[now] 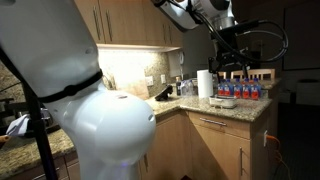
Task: Open the top drawer
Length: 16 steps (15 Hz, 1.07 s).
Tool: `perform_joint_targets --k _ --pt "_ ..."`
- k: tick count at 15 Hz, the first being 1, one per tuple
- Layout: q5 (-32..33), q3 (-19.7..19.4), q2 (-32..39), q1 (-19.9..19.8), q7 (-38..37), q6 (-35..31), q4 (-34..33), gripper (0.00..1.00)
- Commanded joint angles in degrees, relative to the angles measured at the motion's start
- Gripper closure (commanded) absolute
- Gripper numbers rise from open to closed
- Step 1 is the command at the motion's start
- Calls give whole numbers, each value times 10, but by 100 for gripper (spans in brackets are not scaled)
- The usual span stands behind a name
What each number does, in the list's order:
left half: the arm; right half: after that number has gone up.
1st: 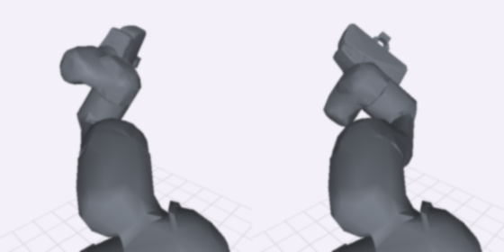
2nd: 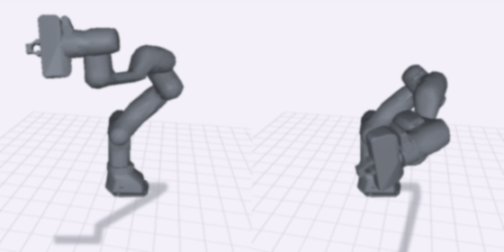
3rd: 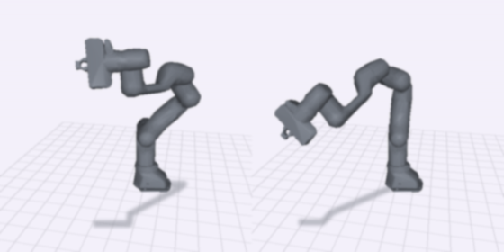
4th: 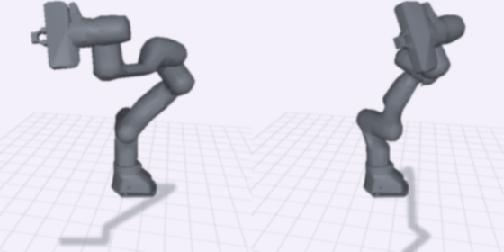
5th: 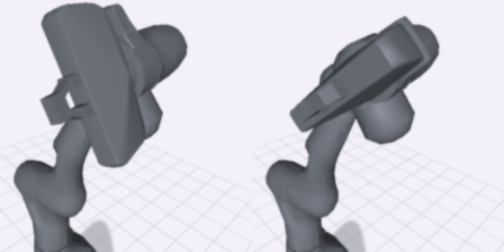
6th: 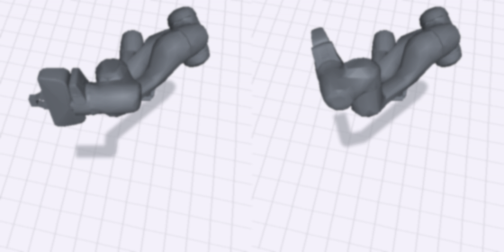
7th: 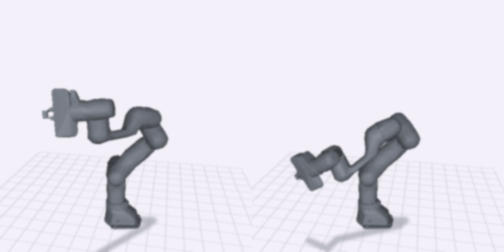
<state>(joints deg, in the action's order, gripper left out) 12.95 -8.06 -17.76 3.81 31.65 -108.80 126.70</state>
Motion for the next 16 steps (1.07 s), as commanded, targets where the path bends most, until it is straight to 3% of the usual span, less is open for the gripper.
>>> perform_joint_targets --k 1,8,16 --pt "-2 18 77 7 79 14 -45 0" --pt "11 74 161 11 206 62 -98 0" --pt "32 156 141 57 285 107 -21 0"
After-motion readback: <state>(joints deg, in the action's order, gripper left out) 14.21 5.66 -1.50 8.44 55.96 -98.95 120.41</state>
